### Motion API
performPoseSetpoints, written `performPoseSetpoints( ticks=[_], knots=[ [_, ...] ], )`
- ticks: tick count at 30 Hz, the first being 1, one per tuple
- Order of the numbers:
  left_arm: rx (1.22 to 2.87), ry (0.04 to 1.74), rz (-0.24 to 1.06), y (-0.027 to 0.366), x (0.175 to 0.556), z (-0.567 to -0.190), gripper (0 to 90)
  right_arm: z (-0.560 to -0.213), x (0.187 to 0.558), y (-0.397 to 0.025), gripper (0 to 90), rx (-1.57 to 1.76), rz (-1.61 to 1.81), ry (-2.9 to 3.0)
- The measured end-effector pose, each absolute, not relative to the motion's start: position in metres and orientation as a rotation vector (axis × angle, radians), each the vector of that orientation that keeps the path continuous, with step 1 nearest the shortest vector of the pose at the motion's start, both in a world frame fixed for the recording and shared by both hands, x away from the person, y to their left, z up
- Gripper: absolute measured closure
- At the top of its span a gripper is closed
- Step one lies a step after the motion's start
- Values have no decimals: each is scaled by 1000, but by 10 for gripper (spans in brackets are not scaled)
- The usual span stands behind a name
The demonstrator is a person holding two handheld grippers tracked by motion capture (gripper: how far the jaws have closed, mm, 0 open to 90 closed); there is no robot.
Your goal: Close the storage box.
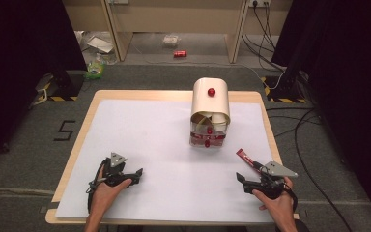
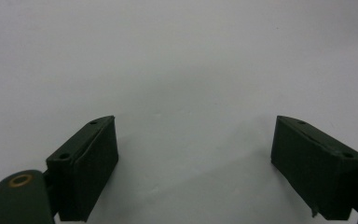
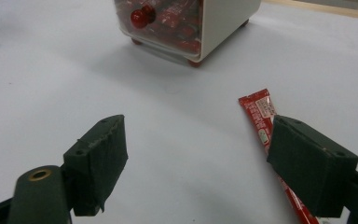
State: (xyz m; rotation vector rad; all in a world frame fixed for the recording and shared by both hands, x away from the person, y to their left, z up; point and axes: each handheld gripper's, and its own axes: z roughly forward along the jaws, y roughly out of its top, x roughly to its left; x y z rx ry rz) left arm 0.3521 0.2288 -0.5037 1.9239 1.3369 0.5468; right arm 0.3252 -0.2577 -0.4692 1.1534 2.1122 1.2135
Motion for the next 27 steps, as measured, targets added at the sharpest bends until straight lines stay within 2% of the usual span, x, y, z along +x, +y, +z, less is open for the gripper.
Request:
performPoseSetpoints(
  ticks=[27],
  knots=[
    [1920,1337,544,229,352,-504,142,-485,311,-250,219,1111,1065,2373]
  ],
)
